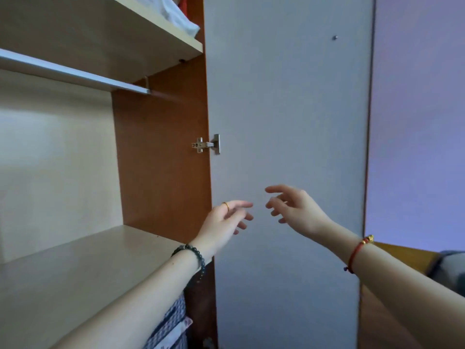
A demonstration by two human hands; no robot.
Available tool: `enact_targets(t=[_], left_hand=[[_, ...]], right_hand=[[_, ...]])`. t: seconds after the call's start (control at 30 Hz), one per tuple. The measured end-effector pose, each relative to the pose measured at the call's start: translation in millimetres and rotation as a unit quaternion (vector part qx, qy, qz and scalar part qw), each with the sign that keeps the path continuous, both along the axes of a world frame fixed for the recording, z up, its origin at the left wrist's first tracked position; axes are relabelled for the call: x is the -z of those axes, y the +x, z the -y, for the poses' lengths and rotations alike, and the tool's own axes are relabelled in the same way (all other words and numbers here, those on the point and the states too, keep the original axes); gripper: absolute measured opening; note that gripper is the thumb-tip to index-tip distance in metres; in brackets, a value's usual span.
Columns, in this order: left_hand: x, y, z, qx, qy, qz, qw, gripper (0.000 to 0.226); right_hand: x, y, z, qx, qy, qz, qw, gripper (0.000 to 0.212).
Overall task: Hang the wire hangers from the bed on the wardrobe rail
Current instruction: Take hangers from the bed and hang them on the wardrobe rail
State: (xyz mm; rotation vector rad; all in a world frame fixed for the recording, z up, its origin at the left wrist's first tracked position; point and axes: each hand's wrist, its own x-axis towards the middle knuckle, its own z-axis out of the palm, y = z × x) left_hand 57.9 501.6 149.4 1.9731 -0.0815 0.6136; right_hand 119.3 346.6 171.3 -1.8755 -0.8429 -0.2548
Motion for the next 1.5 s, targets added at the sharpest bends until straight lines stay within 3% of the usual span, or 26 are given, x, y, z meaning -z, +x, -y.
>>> enact_targets(t=[0.4, 0.77, 1.0, 1.17, 1.27, 1.5], left_hand=[[77, 54, 249, 0.246, 0.097, -0.023, 0.964, 0.022], [154, 33, 441, 0.421, 0.121, -0.062, 0.897, 0.019], [200, 9, 513, 0.444, 0.122, -0.056, 0.886, 0.028], [229, 10, 531, 0.382, 0.032, -0.086, 0.920, 0.032], [239, 18, 533, 0.371, -0.045, -0.151, 0.915, 0.033], [248, 28, 535, 0.390, -0.116, -0.207, 0.890, 0.029]], right_hand=[[76, -15, 271, 0.236, 0.040, -0.026, 0.970, 0.022], [153, -89, 465, 0.458, 0.107, -0.108, 0.876, 0.024], [199, -128, 518, 0.544, 0.187, -0.120, 0.809, 0.022], [253, -129, 519, 0.571, 0.200, -0.157, 0.780, 0.025], [266, -124, 518, 0.581, 0.186, -0.151, 0.778, 0.029], [266, -119, 510, 0.545, 0.196, -0.168, 0.798, 0.050]])
